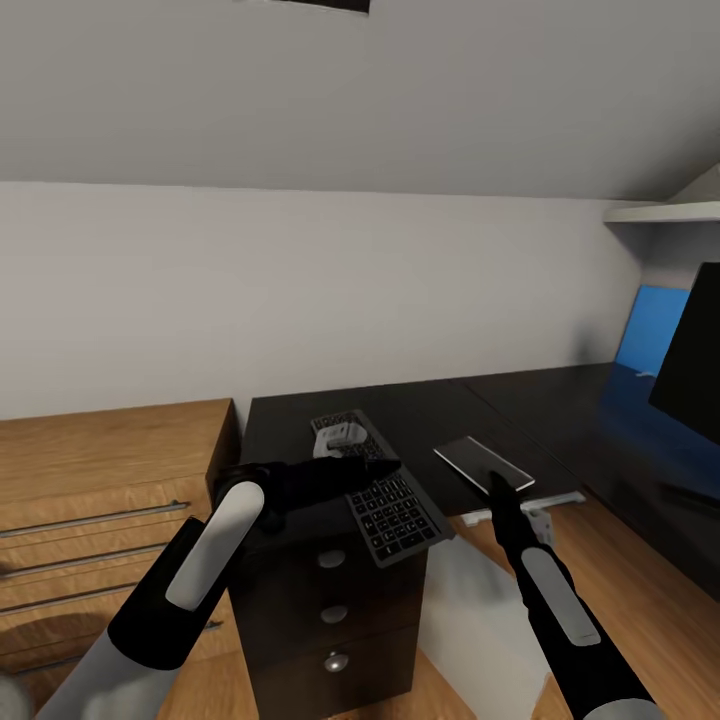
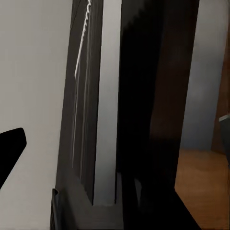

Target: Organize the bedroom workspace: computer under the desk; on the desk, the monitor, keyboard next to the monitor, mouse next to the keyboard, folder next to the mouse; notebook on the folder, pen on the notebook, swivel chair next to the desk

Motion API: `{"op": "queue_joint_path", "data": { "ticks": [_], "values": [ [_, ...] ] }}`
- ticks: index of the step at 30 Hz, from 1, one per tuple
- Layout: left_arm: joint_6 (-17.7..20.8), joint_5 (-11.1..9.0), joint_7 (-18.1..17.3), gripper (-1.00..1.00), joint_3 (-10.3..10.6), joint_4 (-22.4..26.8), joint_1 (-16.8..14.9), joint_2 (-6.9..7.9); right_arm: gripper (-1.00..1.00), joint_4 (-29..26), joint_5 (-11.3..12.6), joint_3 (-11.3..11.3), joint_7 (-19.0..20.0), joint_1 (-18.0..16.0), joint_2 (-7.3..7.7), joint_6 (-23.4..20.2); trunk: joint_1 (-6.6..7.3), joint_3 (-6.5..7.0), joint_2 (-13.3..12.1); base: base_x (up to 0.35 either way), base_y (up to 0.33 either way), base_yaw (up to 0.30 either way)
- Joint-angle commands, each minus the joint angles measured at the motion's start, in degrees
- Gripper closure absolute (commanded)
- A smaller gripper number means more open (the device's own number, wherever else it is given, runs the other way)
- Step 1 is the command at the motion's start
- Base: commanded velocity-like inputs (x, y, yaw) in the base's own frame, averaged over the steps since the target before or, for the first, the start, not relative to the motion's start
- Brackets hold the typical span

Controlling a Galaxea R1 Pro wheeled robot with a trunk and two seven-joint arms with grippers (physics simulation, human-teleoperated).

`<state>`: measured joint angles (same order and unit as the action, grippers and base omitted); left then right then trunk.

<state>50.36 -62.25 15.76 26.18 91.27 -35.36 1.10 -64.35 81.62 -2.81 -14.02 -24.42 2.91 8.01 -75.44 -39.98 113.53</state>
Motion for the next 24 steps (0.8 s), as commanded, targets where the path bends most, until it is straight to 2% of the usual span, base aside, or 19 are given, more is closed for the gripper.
{"op": "queue_joint_path", "data": {
  "ticks": [1,9,24],
  "values": [
    [0.06,-0.59,0.59,-1.0,0.08,0.06,-0.04,0.04,-1.0,0.46,0.83,-0.24,-0.57,-0.01,0.08,0.52,0.02,-0.07,0.03,-0.218,0.0,0.0],
    [0.07,-0.59,0.61,-1.0,0.04,0.05,-0.06,0.04,-1.0,0.46,0.82,-0.22,-0.57,-0.01,0.08,0.52,0.02,-0.07,0.03,-0.186,0.0,0.0],
    [0.07,-0.59,0.6,-1.0,0.1,0.05,-0.05,0.04,-1.0,0.46,0.82,-0.27,-0.57,-0.01,0.08,0.52,0.02,-0.07,0.03,-0.018,0.0,0.0]
  ]
}}
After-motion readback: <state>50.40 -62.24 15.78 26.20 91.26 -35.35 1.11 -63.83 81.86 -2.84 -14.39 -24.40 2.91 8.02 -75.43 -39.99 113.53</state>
